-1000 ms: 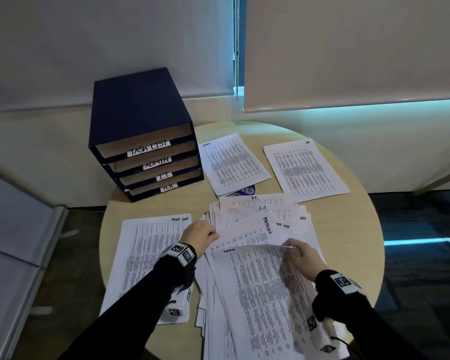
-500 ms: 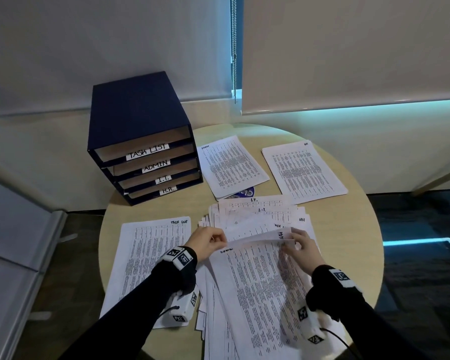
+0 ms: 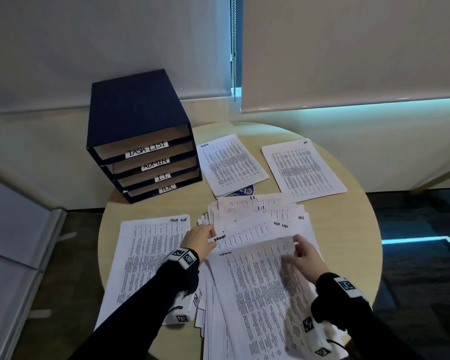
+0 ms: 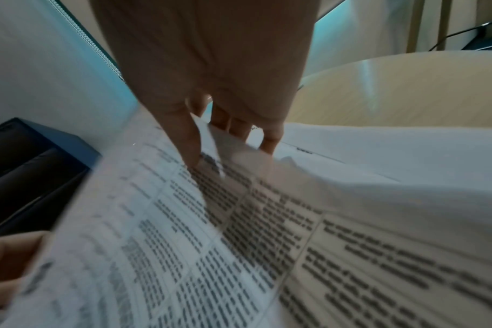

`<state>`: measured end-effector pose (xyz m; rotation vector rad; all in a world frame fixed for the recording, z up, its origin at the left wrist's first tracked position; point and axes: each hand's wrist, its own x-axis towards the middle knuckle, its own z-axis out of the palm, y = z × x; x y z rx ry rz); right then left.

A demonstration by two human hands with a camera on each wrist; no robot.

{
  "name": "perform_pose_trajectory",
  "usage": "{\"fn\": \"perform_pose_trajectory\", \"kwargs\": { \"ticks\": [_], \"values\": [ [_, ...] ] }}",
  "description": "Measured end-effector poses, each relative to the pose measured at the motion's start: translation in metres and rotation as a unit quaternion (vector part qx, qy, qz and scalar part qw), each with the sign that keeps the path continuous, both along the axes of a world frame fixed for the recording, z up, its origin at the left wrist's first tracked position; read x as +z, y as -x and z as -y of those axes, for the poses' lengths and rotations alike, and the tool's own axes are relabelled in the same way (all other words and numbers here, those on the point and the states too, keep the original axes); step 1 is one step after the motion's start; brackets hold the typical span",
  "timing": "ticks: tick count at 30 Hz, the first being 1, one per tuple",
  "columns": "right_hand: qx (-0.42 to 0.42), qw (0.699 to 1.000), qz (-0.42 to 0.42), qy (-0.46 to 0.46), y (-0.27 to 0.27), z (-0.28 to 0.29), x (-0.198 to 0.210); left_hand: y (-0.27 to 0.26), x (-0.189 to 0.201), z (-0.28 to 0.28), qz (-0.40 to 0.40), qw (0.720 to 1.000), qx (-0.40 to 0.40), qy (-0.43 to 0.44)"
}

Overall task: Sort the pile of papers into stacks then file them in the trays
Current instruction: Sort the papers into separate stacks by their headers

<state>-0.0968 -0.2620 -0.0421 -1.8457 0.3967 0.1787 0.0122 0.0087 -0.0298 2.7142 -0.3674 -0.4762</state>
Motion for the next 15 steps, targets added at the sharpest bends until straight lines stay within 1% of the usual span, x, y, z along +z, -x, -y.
{"fn": "perform_pose_trajectory", "kwargs": {
  "ticks": [2, 3, 7, 8, 11, 13, 14, 15],
  "values": [
    [-0.037, 0.999, -0.006, -0.022, 0.002, 0.002, -0.001, 0.0, 0.003, 0.002, 0.017, 1.0, 0.01, 0.018],
    [-0.041, 0.999, -0.007, -0.022, 0.003, 0.003, -0.001, 0.001, 0.004, 0.002, 0.019, 1.0, 0.009, 0.023],
    [0.005, 0.999, -0.004, 0.047, -0.001, 0.01, -0.008, 0.005, 0.008, 0.001, 0.021, 0.998, -0.003, 0.053],
    [0.01, 0.999, -0.006, 0.051, -0.002, 0.011, -0.01, 0.006, 0.01, -0.001, 0.023, 0.998, -0.005, 0.054],
    [0.011, 0.999, -0.009, 0.047, -0.005, 0.009, -0.011, 0.007, 0.012, -0.007, 0.036, 0.998, -0.016, 0.053],
    [-0.005, 0.999, -0.005, 0.052, -0.007, 0.005, -0.008, 0.01, 0.012, -0.01, 0.052, 0.996, -0.047, 0.054],
    [-0.014, 0.998, 0.001, 0.054, -0.008, 0.004, -0.005, 0.012, 0.011, -0.01, 0.055, 0.994, -0.062, 0.064],
    [-0.02, 0.999, 0.005, 0.049, -0.01, 0.002, -0.002, 0.014, 0.011, -0.01, 0.035, 0.994, -0.065, 0.086]
  ]
}}
